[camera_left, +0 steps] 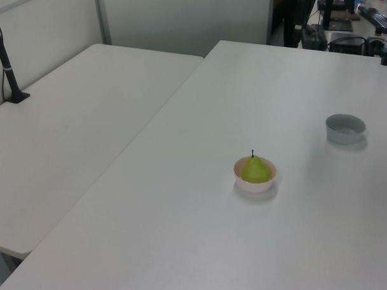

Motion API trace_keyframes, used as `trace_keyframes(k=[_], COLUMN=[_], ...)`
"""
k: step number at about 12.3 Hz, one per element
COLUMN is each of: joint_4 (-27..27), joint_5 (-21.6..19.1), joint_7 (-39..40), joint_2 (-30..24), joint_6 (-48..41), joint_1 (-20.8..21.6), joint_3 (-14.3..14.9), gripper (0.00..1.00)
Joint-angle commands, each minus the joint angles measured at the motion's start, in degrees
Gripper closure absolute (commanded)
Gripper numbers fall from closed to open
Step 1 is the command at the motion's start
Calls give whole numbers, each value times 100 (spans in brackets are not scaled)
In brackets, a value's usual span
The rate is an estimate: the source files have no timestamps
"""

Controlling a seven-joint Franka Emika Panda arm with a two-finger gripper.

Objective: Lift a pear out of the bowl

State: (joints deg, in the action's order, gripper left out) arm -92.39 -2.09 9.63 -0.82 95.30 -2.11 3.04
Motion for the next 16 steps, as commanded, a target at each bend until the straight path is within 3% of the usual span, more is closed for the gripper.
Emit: trace_keyframes(k=[1,4,8,12,16], joint_4=[-33,-130,-174,-209,-401], joint_5=[32,156,279,227,122], joint_7=[143,1187,1331,-151,-452], joint_2=[-32,-15,108,310,662], joint_6=[42,-2,-64,-12,531], joint_1=[96,359,991,1361,1441], joint_3=[22,22,13,-259,-497], gripper=[0,0,0,0,0])
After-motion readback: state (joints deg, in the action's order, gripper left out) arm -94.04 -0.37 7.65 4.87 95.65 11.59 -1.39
